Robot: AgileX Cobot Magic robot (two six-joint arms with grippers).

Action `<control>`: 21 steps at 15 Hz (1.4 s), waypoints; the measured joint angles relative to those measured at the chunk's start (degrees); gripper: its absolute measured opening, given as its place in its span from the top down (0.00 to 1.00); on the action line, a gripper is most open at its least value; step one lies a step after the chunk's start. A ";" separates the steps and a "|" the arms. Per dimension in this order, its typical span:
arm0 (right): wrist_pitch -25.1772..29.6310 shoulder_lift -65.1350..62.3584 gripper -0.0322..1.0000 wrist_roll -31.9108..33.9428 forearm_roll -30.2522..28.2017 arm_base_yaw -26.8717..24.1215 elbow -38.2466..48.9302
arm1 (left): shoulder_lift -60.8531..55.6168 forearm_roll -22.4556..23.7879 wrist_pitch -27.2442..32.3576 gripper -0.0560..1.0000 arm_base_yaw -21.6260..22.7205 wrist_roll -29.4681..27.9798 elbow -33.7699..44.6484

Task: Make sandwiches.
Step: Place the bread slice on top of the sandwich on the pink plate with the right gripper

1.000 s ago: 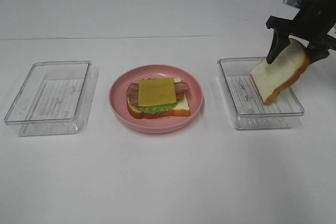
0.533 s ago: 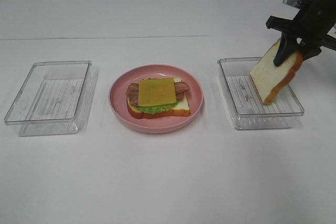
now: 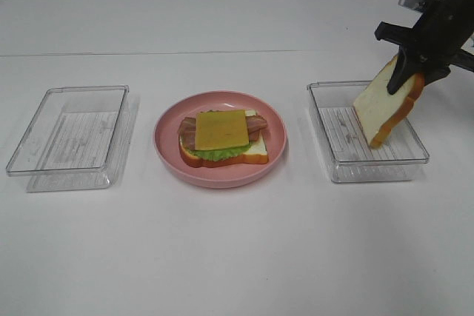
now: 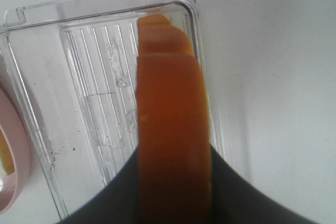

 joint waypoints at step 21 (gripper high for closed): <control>-3.27 -27.90 0.74 -17.76 31.86 0.00 23.89 | 0.00 0.00 0.00 0.08 0.00 0.00 0.00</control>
